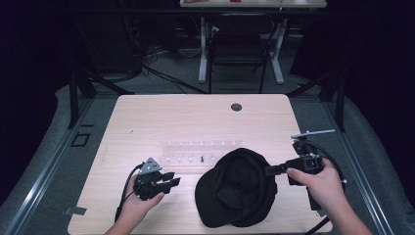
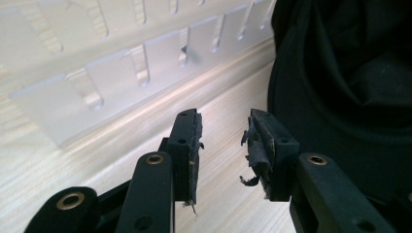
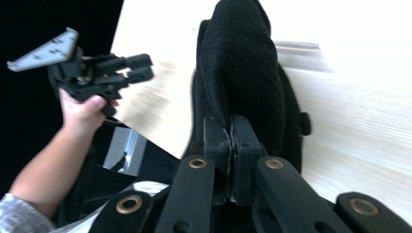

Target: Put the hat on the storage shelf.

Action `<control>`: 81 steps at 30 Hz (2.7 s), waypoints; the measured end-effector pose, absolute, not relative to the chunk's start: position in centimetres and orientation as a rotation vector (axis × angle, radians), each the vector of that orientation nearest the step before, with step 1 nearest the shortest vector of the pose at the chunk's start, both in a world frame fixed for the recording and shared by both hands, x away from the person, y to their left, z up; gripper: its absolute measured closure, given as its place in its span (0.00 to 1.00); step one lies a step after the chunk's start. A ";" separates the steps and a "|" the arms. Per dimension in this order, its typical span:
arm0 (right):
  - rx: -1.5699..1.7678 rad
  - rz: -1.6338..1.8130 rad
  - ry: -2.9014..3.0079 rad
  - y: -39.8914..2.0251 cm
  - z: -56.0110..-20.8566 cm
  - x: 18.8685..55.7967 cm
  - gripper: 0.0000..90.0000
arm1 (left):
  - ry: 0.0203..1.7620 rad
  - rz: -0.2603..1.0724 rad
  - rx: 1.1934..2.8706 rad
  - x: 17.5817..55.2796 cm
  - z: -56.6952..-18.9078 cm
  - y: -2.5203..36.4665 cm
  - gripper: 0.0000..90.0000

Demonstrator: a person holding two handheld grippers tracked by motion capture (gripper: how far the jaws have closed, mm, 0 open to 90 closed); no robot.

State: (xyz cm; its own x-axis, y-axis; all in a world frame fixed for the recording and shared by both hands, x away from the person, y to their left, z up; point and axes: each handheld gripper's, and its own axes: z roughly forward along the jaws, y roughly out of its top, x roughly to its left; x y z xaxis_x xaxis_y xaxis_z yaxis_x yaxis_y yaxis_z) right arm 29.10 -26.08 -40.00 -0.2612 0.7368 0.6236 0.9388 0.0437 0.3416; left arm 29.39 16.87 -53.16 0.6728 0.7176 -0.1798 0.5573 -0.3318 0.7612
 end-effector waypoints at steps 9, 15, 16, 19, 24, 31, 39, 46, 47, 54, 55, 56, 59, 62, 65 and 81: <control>-1.668 -1.056 -1.950 -25.5 -38.4 29.6 0.98 | 1.042 0.224 1.990 29.3 -54.3 18.0 0.71; -1.680 -1.061 -1.958 -25.4 -36.3 29.9 0.98 | 1.049 0.225 1.977 29.3 -54.5 18.2 0.71; -1.683 -1.059 -1.960 -25.4 -36.0 30.0 0.98 | 1.052 0.221 1.977 29.2 -54.5 18.2 0.71; -1.693 -1.058 -1.977 -25.3 -34.7 30.1 0.98 | 1.051 0.224 1.983 29.2 -54.6 18.1 0.71; -1.710 -1.079 -1.989 -25.5 -32.7 30.2 0.98 | 1.046 0.222 1.982 29.1 -54.6 17.9 0.71; -1.705 -1.149 -1.958 -26.2 -30.5 30.4 0.98 | 1.048 0.222 1.981 29.1 -54.7 18.0 0.71; -1.669 -1.199 -1.944 -25.3 -28.7 31.0 0.98 | 1.051 0.223 1.984 29.1 -54.8 18.0 0.70; -1.671 -1.195 -1.974 -23.6 -27.3 32.0 0.98 | 1.051 0.218 1.979 29.0 -54.9 18.0 0.68; -1.670 -1.198 -1.977 -23.3 -27.1 32.1 0.98 | 1.051 0.218 1.981 29.0 -54.9 18.0 0.67; -1.677 -1.217 -1.979 -22.4 -25.5 33.3 0.98 | 1.053 0.217 1.978 29.1 -55.0 17.9 0.65; -1.678 -1.221 -1.981 -22.3 -25.3 33.5 0.98 | 1.052 0.214 1.983 29.0 -55.0 17.9 0.65; -1.686 -1.229 -1.977 -22.0 -24.9 33.7 0.98 | 1.052 0.214 1.983 29.0 -55.0 17.9 0.65; -1.690 -1.238 -1.973 -21.7 -24.5 34.2 0.98 | 1.051 0.212 1.983 29.1 -55.0 17.9 0.65; -1.695 -1.250 -1.961 -21.4 -24.2 34.9 0.98 | 1.050 0.214 1.981 29.1 -55.0 17.9 0.65; -1.707 -1.262 -1.948 -21.1 -24.0 35.6 0.98 | 1.051 0.212 1.983 29.1 -55.0 17.9 0.65; -1.751 -1.271 -1.928 -19.2 -24.6 38.6 0.98 | 1.047 0.209 1.982 29.2 -55.1 18.0 0.65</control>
State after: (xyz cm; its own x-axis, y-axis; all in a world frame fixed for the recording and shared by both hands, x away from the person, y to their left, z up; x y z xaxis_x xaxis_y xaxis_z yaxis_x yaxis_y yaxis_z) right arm 38.59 -19.20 -24.63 -0.2513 0.6865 0.6823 0.8976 -0.0985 0.4297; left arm 29.18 17.97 -55.08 0.6335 0.7393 -0.2282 0.5947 -0.2765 0.7549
